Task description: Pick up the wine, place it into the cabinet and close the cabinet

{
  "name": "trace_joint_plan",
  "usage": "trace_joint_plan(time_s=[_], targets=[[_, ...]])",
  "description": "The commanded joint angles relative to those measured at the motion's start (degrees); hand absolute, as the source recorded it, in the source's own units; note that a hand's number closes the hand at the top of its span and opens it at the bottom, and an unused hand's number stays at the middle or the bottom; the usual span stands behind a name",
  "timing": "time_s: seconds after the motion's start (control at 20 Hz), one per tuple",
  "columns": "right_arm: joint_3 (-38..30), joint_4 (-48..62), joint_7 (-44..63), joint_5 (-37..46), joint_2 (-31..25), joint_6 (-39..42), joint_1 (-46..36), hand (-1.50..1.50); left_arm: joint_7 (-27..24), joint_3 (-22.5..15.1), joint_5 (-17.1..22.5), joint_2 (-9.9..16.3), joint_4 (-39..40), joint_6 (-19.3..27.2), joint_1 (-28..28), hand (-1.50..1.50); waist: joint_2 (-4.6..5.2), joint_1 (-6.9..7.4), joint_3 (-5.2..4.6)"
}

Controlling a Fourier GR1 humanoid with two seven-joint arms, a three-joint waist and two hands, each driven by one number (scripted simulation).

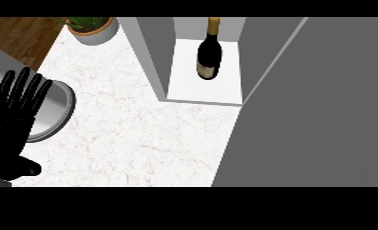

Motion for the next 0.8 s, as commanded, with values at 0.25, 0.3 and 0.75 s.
trace_joint_plan(time_s=[0.25,0.3,0.75], targets=[[5.57,10.53,14.74,-2.74,21.36,-6.17,-22.32,1.50,0.70,0.50,0.54,0.66,0.67,-2.06,0.43,-1.50,-0.39,1.28,0.02],[4.81,13.92,17.03,-3.37,24.18,-6.42,-26.45,1.50,0.51,0.31,-0.38,0.31,2.67,-1.97,-0.60,-1.50,-0.17,0.39,0.04],[-4.15,40.09,21.04,-9.86,34.47,-16.61,-55.80,1.50,1.88,5.24,3.29,2.90,4.56,-5.36,-0.31,-1.50,-0.53,-1.56,0.44]])
